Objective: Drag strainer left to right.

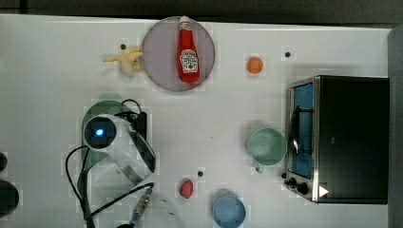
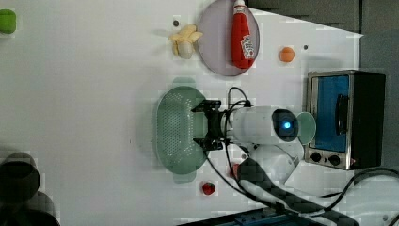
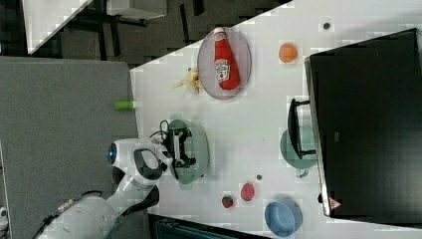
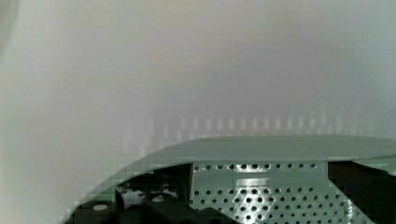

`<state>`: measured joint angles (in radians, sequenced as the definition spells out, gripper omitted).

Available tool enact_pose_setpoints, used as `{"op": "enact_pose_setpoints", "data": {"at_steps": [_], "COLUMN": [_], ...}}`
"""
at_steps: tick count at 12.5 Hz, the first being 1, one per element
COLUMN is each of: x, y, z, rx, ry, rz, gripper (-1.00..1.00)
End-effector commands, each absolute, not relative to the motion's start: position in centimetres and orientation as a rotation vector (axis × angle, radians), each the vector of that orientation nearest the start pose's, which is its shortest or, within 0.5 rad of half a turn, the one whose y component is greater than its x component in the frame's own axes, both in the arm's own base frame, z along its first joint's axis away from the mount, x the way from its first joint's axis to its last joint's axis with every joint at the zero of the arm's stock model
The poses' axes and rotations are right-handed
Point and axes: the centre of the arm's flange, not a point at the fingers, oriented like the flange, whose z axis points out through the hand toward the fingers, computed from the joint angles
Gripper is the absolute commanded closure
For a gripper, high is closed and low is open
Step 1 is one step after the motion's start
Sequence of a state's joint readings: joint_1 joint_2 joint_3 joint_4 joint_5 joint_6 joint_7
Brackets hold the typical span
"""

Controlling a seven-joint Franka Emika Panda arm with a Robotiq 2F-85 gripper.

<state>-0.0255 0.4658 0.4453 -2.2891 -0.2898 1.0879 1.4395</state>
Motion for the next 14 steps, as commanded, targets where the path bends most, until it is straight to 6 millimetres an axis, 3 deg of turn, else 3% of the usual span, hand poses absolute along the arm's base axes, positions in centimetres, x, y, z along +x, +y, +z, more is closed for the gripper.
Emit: {"op": "enact_pose_setpoints", "data": {"at_steps": [1,14], "x": [47.4,48.9], "y": [16.3,-0.8], "z": [15.5,14.9], "rx": [-2.229,-2.329], "ry": [2.258,2.241], "rz": [0.077,-0.034], "gripper": [-1.00,-1.00]}}
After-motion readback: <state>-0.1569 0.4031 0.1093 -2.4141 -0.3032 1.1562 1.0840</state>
